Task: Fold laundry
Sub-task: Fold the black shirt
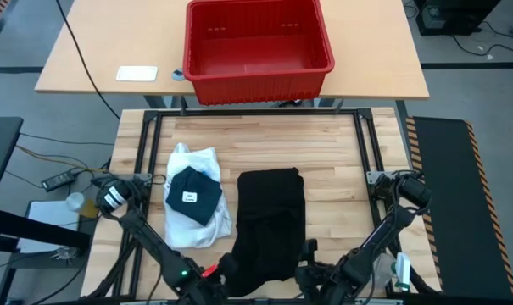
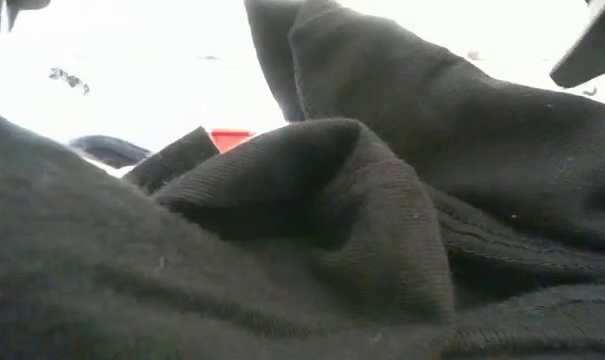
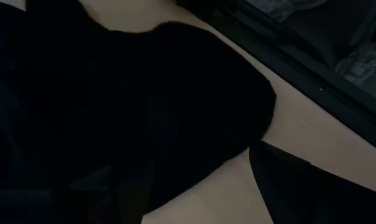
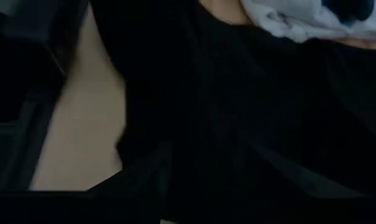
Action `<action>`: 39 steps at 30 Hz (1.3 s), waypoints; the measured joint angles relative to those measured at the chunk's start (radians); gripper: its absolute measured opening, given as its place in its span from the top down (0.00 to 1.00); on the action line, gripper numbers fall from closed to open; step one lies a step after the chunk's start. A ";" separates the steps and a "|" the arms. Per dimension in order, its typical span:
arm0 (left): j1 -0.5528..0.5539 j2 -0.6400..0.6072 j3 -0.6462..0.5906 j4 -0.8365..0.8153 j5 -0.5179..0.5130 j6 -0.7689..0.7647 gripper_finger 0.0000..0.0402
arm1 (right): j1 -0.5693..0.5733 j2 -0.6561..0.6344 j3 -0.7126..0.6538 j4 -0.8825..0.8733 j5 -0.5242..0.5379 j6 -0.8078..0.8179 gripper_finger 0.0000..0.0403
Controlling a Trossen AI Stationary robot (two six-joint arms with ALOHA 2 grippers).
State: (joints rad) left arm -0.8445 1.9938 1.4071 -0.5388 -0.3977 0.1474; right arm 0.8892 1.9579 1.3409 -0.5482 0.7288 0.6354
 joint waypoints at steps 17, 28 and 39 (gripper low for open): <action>-0.027 0.083 -0.002 0.012 -0.109 0.276 0.34 | -0.003 0.001 -0.012 0.038 -0.023 0.053 0.40; 0.000 0.095 -0.002 0.049 -0.075 0.122 0.59 | -0.003 0.001 -0.012 0.073 -0.020 0.053 0.40; 0.025 0.079 -0.003 0.074 -0.027 0.054 0.98 | 0.004 -0.013 0.023 0.058 -0.048 0.013 0.41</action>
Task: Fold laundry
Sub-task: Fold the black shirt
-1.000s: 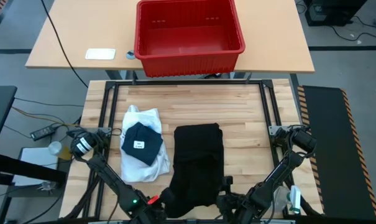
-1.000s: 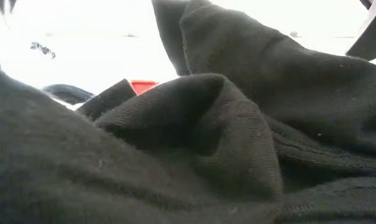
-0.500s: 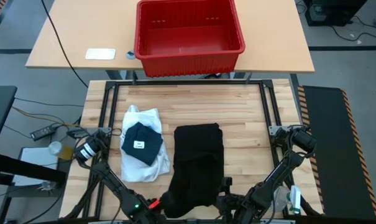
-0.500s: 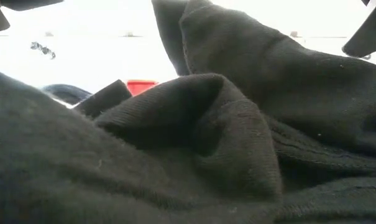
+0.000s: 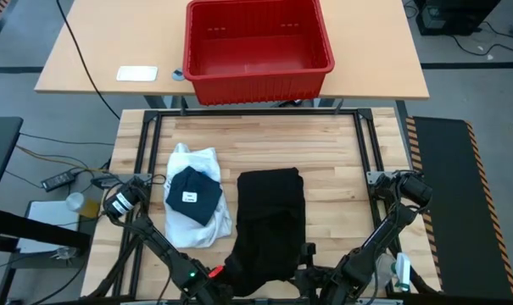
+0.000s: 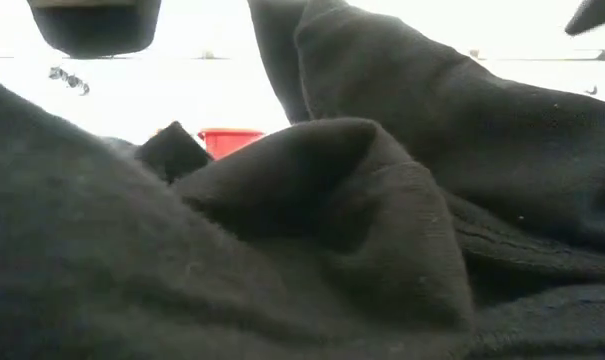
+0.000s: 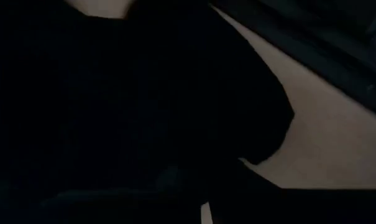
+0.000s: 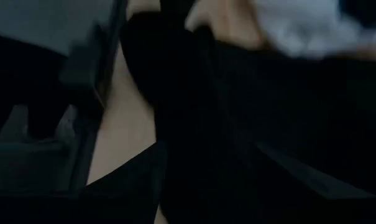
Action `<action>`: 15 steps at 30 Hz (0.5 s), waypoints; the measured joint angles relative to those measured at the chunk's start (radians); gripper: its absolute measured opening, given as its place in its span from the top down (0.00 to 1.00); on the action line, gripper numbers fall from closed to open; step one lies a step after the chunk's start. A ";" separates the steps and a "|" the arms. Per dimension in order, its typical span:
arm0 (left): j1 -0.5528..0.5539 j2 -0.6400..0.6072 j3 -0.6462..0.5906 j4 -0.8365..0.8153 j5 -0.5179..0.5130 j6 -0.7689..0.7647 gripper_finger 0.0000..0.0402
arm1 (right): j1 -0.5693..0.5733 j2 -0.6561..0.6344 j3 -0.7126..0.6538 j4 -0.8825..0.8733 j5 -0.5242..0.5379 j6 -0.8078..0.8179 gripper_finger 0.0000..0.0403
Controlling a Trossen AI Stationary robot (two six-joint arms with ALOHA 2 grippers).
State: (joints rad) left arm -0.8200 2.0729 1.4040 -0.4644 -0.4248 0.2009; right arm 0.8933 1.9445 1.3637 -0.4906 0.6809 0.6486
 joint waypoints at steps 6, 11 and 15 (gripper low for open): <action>0.002 -0.073 0.000 -0.055 -0.006 -0.164 0.99 | 0.042 0.025 -0.033 -0.012 0.081 -0.147 0.44; 0.005 -0.082 0.000 -0.111 -0.021 -0.260 1.00 | 0.041 0.032 -0.068 -0.002 0.071 -0.097 0.41; 0.017 -0.083 0.000 -0.160 -0.045 -0.312 1.00 | 0.042 0.042 -0.068 0.012 0.027 -0.150 0.33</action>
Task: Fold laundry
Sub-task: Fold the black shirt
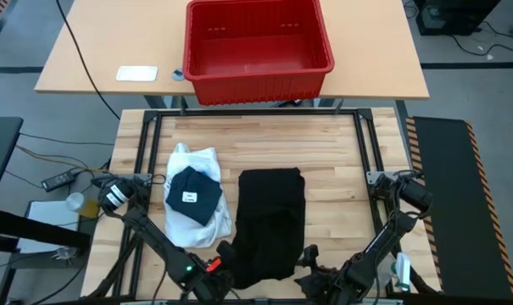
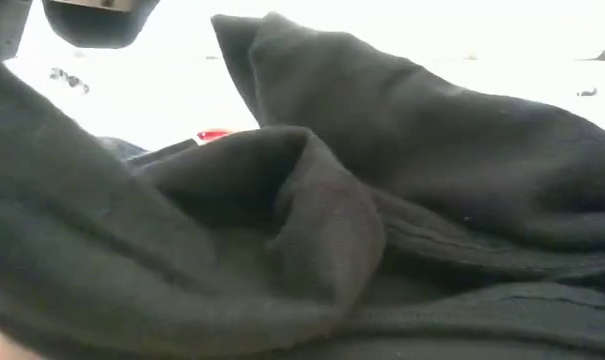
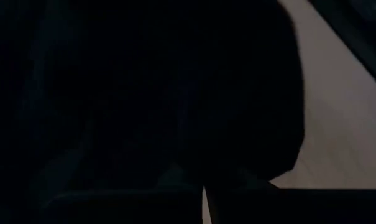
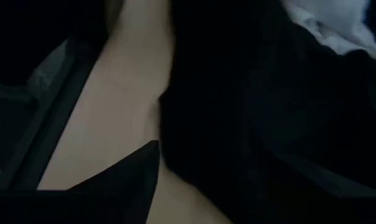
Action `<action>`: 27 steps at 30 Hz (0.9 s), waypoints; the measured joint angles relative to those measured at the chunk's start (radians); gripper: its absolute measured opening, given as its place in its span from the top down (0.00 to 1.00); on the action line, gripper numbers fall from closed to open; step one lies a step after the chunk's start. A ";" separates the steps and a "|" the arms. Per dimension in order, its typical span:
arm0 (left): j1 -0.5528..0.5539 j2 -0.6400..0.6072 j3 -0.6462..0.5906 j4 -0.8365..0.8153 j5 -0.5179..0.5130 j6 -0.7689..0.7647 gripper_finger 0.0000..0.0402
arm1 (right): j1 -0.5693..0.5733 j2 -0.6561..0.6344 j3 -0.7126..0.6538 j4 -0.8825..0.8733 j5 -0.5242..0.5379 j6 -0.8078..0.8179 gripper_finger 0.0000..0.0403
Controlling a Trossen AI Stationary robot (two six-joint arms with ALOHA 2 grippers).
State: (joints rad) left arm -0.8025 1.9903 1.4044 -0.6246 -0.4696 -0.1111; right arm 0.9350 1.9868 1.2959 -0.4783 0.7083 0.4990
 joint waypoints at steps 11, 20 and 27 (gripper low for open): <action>0.028 -0.002 0.000 -0.016 0.000 -0.019 1.00 | -0.076 0.072 -0.010 0.052 -0.076 -0.178 0.14; 0.024 -0.002 0.000 -0.067 0.002 -0.060 1.00 | -0.071 0.064 -0.009 0.052 -0.081 -0.122 0.14; 0.024 -0.002 0.000 -0.064 0.003 -0.062 1.00 | -0.051 0.075 -0.009 0.055 -0.102 -0.147 0.14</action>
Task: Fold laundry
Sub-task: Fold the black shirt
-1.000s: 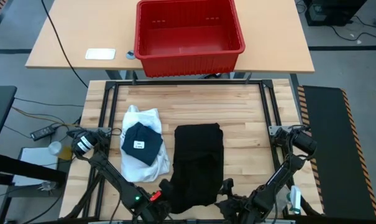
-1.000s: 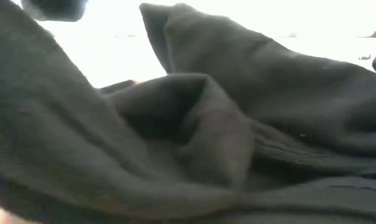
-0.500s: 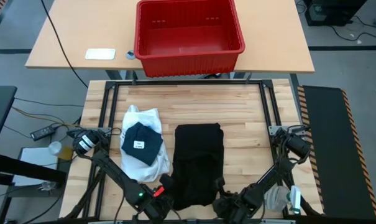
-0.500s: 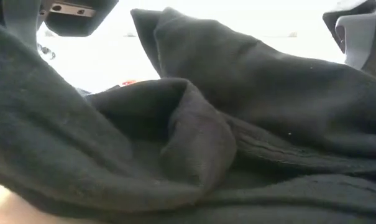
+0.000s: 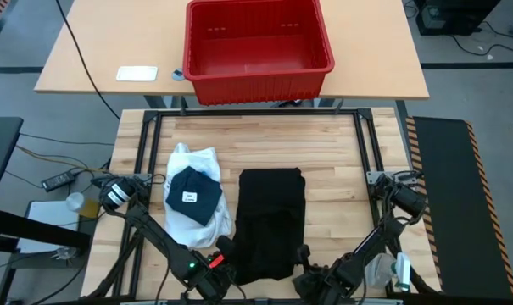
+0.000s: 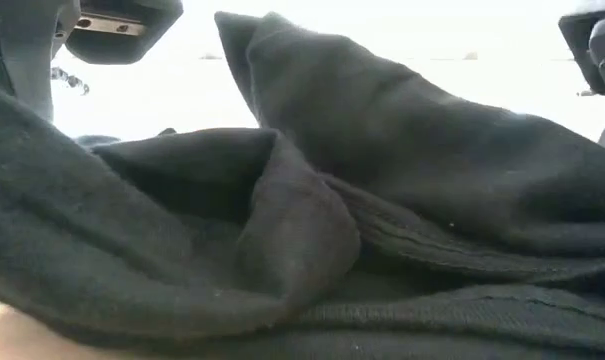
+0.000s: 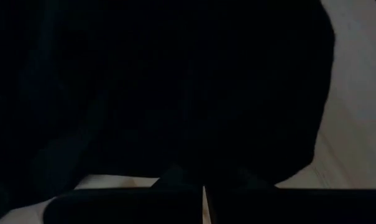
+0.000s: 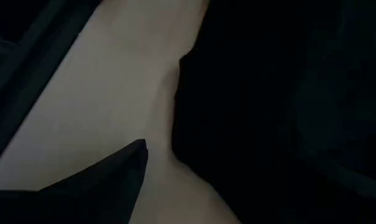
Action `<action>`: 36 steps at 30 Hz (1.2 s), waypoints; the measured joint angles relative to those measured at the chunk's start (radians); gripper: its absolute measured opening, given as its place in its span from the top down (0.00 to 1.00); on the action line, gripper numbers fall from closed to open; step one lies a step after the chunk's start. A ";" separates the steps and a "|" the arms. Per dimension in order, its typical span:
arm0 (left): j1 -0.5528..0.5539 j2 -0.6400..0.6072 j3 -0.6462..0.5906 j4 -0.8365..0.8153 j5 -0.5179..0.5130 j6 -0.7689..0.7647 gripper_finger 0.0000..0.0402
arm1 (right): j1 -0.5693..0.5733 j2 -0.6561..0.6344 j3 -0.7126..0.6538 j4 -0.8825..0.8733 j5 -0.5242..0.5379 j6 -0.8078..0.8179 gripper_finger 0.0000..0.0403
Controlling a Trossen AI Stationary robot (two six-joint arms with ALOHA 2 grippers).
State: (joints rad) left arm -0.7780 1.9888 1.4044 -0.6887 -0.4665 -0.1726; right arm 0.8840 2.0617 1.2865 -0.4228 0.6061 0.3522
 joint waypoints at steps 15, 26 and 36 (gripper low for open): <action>0.000 0.000 0.000 0.016 0.000 -0.011 1.00 | -0.049 0.010 0.002 0.018 -0.059 -0.036 0.35; -0.001 0.000 0.000 0.043 0.000 -0.061 1.00 | -0.045 0.011 0.006 0.059 -0.155 -0.022 0.93; -0.013 -0.127 0.003 0.069 -0.094 -0.019 1.00 | -0.029 -0.107 0.026 0.036 -0.161 0.083 0.93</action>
State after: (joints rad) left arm -0.7910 1.8617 1.4078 -0.6200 -0.5602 -0.1921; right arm 0.8555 1.9546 1.3125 -0.3869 0.4454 0.4357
